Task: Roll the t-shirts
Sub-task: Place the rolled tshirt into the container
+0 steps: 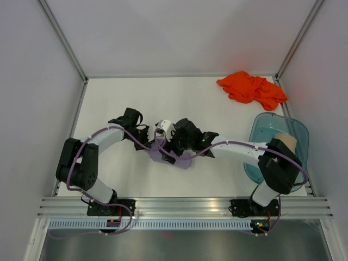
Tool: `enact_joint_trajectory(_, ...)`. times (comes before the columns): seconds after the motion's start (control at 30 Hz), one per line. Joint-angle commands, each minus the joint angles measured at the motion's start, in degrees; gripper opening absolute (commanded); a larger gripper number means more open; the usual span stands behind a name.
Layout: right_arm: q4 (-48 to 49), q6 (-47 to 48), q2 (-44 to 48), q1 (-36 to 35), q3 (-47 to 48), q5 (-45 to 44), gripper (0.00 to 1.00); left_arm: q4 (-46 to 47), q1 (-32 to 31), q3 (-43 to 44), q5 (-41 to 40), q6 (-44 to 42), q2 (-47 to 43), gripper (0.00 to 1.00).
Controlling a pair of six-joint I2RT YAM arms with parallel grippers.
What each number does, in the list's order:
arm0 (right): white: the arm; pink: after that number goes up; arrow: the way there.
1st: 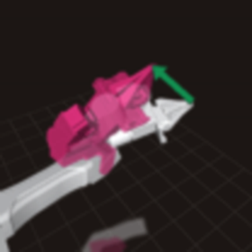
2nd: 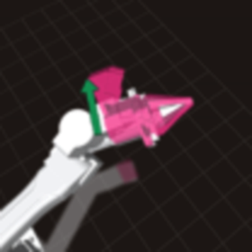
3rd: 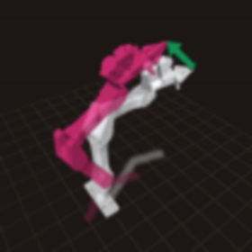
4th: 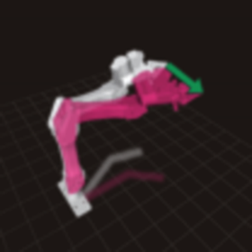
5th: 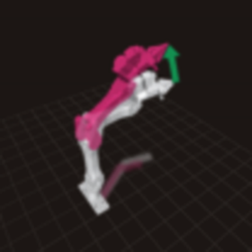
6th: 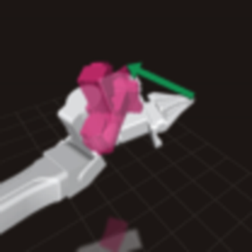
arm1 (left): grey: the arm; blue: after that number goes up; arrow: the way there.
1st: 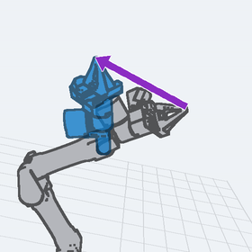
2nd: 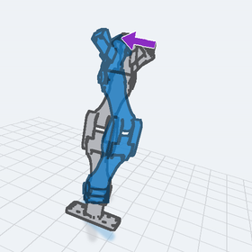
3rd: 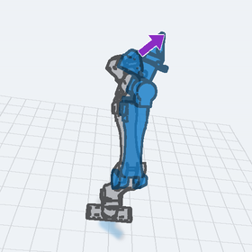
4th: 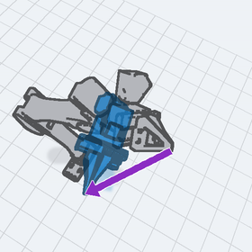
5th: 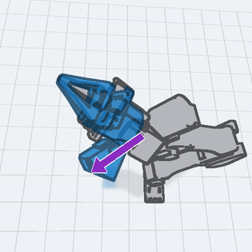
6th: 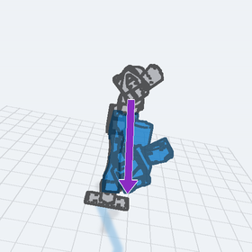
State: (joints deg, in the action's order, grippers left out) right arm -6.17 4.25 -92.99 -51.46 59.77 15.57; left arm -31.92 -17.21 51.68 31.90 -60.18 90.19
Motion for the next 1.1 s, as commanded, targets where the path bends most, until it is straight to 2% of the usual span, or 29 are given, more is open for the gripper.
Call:
enact_joint_trajectory(0.0,7.74,-0.47,-2.01,-3.11,-1.75,-9.77,0.98,1.51,-0.28,0.96,2.03,1.73,-0.1,0.25)
enact_joint_trajectory(0.17,10.65,-1.7,-5.18,-4.17,-3.42,-18.28,0.98,1.42,-0.19,0.79,2.9,2.35,-0.1,0.26)
enact_joint_trajectory(0.27,12.85,-0.91,-5.79,-4.09,-5.36,-17.6,0.98,1.34,0.07,0.61,3.17,2.35,-0.02,0.27)
enact_joint_trajectory(0.47,10.92,1.28,-6.33,-4.26,-8.17,-19.26,0.98,1.34,0.51,1.23,3.17,1.56,0.16,0.27)
enact_joint_trajectory(0.63,9.87,1.55,-11.58,-4.17,-7.21,-15.75,0.98,1.25,0.6,2.02,3.26,1.56,0.86,0.29)
enact_joint_trajectory(0.83,9.17,1.28,-11.95,-4.17,-8.52,-13.9,0.98,1.25,0.86,2.28,3.08,2.09,0.86,0.33)
enact_joint_trajectory(0.97,9.42,-0.37,-10.9,-3.91,-10.63,-14.52,0.93,1.07,1.48,2.46,1.77,1.56,0.69,0.45)
enact_joint_trajectory(1.0,10.21,-0.73,-10.29,-3.82,-11.94,-14.61,0.93,1.16,1.74,2.11,0.37,1.04,0.69,0.51)
enact_joint_trajectory(1.07,12.84,-1.7,-8.35,-3.73,-13.18,-14.52,0.94,1.77,2.36,1.67,-2.79,-0.81,0.6,0.56)
